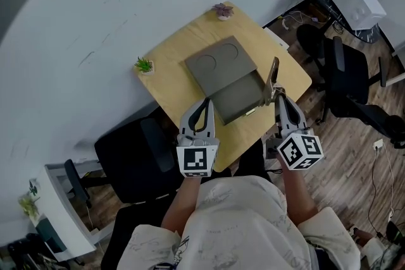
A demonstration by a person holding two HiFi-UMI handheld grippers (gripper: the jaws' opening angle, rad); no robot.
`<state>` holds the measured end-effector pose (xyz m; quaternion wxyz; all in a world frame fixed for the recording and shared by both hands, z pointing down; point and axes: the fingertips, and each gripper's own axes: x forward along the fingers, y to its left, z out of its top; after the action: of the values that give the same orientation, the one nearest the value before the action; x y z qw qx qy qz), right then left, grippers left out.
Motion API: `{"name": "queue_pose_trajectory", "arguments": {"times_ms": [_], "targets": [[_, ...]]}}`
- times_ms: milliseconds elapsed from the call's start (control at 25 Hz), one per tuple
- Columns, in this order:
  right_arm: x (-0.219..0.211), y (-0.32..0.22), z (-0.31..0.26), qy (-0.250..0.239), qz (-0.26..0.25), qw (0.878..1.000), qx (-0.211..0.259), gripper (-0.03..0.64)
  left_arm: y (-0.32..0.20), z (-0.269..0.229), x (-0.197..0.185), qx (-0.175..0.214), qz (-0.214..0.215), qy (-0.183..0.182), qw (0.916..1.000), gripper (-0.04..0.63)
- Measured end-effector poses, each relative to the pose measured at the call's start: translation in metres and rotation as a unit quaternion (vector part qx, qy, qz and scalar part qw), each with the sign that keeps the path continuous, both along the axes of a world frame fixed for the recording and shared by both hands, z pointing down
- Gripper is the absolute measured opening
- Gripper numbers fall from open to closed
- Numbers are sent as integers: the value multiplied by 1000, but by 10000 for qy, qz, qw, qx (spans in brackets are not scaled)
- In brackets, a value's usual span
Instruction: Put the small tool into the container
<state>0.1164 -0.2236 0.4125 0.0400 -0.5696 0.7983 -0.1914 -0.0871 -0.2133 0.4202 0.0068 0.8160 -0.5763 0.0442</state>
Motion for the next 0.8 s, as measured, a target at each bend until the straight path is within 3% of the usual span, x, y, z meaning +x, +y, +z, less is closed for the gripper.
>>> {"name": "queue_pose_trajectory", "arguments": {"times_ms": [800], "targets": [[-31, -13, 31, 719, -604, 9954, -182, 18, 16, 40, -10, -459, -167, 90, 9988, 6]]}}
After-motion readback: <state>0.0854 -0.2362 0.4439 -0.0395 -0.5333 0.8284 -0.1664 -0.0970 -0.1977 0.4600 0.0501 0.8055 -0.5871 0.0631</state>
